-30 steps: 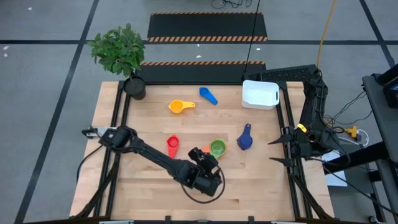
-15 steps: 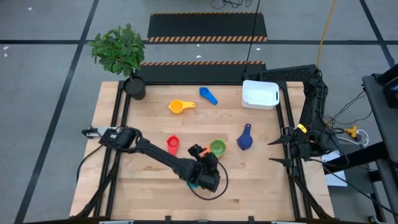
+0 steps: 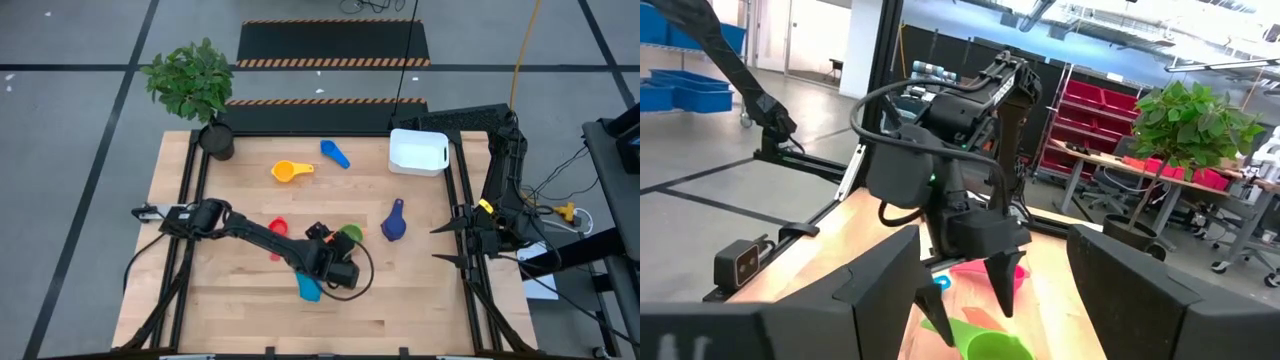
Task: Nest measuring cups in basket
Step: Stack the green measuring cup on top of the orange measuring cup
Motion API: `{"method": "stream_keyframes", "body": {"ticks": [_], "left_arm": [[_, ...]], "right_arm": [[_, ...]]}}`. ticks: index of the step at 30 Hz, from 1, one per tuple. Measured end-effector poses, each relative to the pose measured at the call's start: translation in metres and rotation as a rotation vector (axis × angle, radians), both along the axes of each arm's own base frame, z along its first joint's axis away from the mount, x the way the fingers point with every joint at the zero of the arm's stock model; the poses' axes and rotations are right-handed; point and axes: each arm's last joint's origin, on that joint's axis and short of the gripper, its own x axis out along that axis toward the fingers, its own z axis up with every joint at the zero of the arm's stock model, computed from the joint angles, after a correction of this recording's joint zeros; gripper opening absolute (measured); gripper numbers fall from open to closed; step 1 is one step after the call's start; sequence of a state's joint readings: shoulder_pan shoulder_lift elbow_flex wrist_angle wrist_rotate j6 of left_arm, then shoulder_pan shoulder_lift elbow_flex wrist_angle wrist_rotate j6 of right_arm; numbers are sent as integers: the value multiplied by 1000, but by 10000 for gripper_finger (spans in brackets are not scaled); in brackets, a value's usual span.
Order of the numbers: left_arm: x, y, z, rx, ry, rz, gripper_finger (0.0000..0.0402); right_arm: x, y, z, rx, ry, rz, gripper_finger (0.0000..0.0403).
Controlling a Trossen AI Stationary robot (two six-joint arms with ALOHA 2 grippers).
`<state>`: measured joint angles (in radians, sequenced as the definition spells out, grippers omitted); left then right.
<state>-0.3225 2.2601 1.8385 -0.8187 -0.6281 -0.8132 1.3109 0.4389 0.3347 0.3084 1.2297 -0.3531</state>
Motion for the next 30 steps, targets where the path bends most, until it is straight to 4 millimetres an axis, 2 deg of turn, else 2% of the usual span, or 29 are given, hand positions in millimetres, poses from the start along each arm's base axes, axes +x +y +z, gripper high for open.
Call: {"method": "stream_keyframes", "body": {"ticks": [9, 18, 24, 30], "left_arm": [[-3, 5, -1, -5, 24, 37, 400], [-5, 3, -3, -55, 97, -22, 400], [-8, 11, -4, -33, 158, -23, 400], [-6, 20, -7, -92, 194, -56, 400]], "right_arm": [[0, 0, 0, 0, 0, 0, 249], [0, 0, 0, 0, 0, 0, 249], [0, 0, 0, 1, 0, 0, 249], [0, 0, 0, 0, 0, 0, 249]]}}
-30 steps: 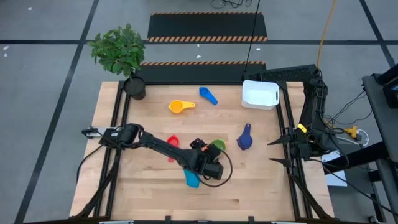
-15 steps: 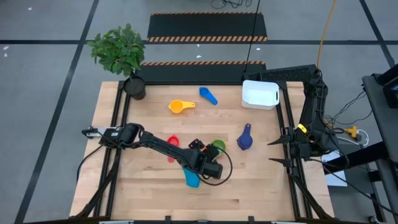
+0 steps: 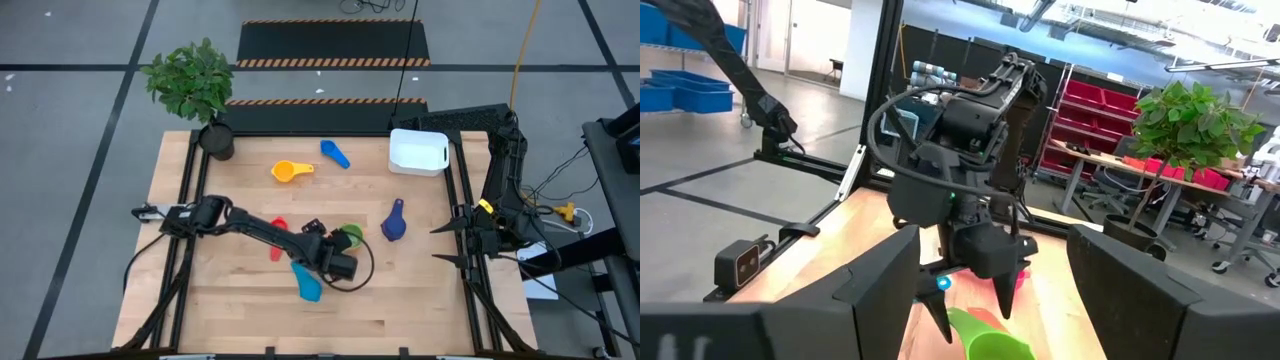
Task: Nest measuring cups in basket
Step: Stack the green measuring cup on top of the orange measuring cup
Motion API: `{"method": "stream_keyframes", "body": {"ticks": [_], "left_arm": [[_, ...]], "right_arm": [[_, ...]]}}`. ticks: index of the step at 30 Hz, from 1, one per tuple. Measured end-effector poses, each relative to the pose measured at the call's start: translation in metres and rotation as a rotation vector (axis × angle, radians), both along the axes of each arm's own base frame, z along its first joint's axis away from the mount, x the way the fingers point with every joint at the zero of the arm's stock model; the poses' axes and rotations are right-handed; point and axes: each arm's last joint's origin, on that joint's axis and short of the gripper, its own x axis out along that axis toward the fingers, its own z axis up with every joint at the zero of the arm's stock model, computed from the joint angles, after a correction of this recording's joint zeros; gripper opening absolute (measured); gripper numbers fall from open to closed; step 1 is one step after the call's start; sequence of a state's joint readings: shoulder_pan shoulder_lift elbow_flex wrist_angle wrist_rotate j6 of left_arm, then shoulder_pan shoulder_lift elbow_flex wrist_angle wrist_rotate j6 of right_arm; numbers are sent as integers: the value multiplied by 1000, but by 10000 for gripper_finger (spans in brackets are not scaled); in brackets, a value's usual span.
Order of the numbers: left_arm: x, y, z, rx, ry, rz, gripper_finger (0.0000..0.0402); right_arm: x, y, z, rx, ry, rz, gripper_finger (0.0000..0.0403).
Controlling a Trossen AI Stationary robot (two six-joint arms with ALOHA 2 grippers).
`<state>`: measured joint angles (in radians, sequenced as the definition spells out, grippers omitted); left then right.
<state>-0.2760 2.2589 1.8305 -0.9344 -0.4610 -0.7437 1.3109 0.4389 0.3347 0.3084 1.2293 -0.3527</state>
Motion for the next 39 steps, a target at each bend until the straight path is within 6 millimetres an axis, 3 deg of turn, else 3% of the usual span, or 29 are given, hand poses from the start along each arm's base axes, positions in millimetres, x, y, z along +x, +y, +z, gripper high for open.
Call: {"method": "stream_keyframes", "body": {"ticks": [10, 26, 35, 39], "left_arm": [[3, 19, -3, -62, 68, -51, 389], [5, 25, -4, -218, 94, -83, 225], [5, 25, 0, -235, 82, -80, 152], [5, 25, 0, -242, 78, -66, 143]], "right_arm": [[0, 0, 0, -1, 0, 0, 249], [0, 0, 0, -1, 0, 0, 249], [0, 0, 0, 0, 0, 0, 249], [0, 0, 0, 0, 0, 0, 249]]}}
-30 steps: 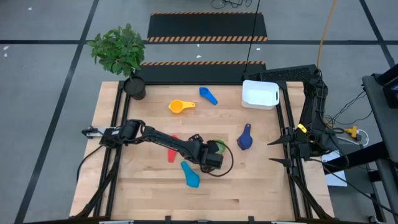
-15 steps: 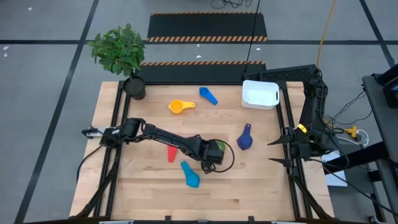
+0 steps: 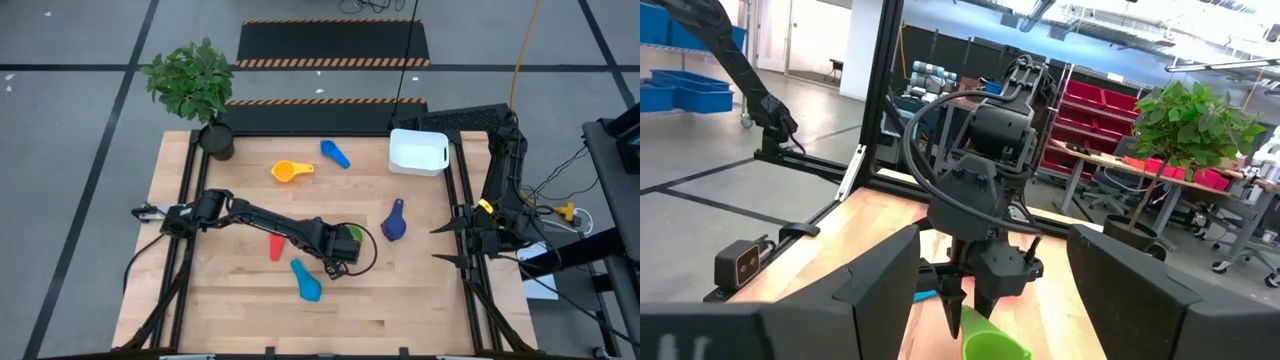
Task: Nest measuring cups in basket
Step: Stack the green measuring cup on top of the orange measuring cup
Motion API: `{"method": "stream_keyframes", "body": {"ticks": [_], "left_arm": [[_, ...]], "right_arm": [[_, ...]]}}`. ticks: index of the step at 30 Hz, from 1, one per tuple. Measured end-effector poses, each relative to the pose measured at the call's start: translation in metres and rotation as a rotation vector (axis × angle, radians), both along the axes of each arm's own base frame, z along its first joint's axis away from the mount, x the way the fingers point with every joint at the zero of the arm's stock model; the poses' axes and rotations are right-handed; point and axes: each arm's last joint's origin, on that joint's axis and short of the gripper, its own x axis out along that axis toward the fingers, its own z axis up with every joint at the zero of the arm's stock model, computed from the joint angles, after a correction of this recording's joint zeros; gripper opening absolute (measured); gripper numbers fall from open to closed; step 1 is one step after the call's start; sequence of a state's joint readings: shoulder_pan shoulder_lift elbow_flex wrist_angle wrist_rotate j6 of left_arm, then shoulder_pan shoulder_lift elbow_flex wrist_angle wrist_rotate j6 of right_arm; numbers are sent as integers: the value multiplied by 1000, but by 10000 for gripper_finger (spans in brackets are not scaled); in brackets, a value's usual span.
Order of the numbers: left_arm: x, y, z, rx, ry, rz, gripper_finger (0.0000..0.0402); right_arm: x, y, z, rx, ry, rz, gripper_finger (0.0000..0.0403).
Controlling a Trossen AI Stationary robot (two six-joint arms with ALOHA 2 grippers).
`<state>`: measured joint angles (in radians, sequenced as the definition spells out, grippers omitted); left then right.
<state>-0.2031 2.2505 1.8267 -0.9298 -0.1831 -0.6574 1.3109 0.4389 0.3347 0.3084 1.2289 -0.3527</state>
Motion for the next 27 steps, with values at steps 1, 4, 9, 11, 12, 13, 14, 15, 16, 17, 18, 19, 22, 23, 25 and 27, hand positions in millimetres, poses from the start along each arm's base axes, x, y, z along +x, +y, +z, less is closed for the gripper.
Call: {"method": "stream_keyframes", "body": {"ticks": [1, 4, 9, 11, 12, 13, 14, 15, 16, 17, 18, 19, 22, 23, 25, 27], "left_arm": [[0, 0, 0, -1, -1, 4, 147], [0, 0, 0, -3, -1, 10, 174], [0, 0, 0, -9, -4, 31, 223], [0, 0, 0, -10, -5, 35, 238], [0, -1, 0, -9, -5, 35, 245], [0, -1, 0, -9, -6, 40, 253], [0, -1, 0, -8, -8, 50, 260], [0, 0, 0, -5, -11, 61, 267], [0, 0, 0, -2, -14, 72, 275], [0, -1, 0, 4, -18, 83, 282], [-1, -3, 1, 9, -24, 95, 289], [-1, -3, 2, 16, -31, 110, 295], [-1, -5, 4, 25, -46, 124, 307], [-2, -6, 5, 37, -44, 119, 308], [-4, -7, 8, 61, -36, 99, 307], [-5, -9, 11, 75, -46, 90, 301]], "right_arm": [[0, 0, 0, 0, 0, 0, 249], [0, 0, 0, 0, 0, 0, 249], [0, 0, 0, 0, 0, 0, 249], [0, 0, 0, 0, 0, 0, 249], [0, 0, 0, 1, 0, 0, 249], [0, 0, 0, 7, 2, 1, 249], [0, 0, -1, 15, 7, 2, 249], [0, 0, -3, 23, 13, 2, 249], [0, 0, -4, 32, 21, 5, 249], [0, 1, -6, 47, 28, 7, 249], [0, 1, -6, 73, 33, 11, 249], [0, 2, -7, 101, 36, 26, 249], [0, 5, -6, 138, 41, 96, 249], [0, 5, -5, 144, 37, 108, 249], [2, 4, -1, 155, 14, 94, 249], [3, 1, 6, 165, -26, 63, 249]]}}
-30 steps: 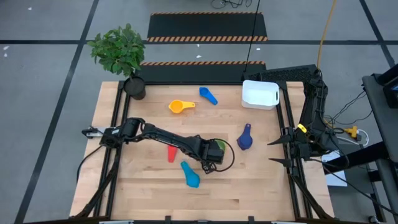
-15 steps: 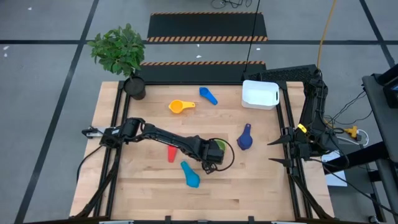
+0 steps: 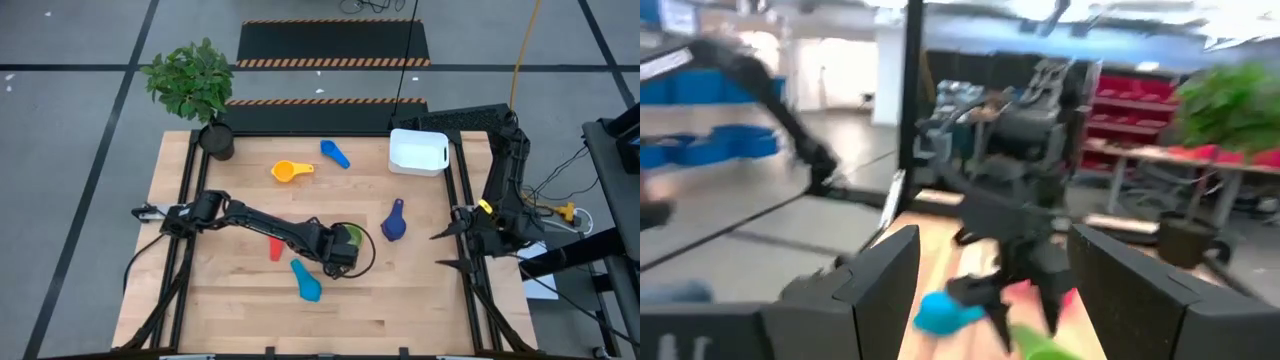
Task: Nest measuring cups in basket
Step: Stack the green measuring cup on top of the orange measuring cup, then stack the purple measuring cup on top of the green measuring cup
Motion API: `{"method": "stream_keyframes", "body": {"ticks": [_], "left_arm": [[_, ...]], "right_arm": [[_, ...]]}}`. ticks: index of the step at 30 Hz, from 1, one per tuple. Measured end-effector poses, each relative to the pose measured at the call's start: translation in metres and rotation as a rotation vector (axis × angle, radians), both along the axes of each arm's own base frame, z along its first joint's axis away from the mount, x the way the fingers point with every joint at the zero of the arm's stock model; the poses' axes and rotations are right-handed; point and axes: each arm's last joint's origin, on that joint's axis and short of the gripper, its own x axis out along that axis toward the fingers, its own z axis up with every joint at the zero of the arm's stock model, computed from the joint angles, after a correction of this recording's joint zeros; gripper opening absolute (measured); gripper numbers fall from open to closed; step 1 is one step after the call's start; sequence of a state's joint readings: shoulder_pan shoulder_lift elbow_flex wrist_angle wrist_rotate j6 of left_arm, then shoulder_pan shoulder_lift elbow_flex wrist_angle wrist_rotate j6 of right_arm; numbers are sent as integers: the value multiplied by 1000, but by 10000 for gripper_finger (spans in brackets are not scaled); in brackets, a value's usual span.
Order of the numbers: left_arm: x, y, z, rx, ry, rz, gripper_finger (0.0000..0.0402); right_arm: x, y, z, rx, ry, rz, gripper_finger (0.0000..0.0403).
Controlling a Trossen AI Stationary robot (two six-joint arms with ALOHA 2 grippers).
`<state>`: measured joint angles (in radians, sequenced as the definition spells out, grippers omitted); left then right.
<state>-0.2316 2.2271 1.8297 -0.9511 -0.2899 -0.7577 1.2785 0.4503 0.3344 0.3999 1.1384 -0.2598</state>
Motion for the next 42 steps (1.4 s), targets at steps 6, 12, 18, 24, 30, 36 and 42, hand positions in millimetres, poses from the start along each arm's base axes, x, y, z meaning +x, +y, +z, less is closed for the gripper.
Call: {"method": "stream_keyframes", "body": {"ticks": [6, 12, 18, 24, 30, 36, 42], "left_arm": [[-12, -4, 26, 33, -24, 15, 270], [-25, -12, 67, 141, -150, -23, 240], [-39, -20, 94, 304, -189, -131, 224], [-48, -17, 105, 433, -152, -171, 219], [-57, 8, 99, 487, 2, -106, 218], [-61, 36, 78, 505, 119, -43, 218], [-68, 56, 56, 483, 213, -4, 218]], "right_arm": [[0, -14, 26, -25, -62, -191, 249], [-2, -20, 33, -44, 59, -394, 249], [0, -14, 30, 38, 70, -411, 249], [3, -3, 25, 147, 63, -402, 249], [12, 21, 12, 279, 35, -299, 249], [25, 40, -5, 387, 40, -276, 249], [36, 56, -18, 471, 44, -298, 249]]}}
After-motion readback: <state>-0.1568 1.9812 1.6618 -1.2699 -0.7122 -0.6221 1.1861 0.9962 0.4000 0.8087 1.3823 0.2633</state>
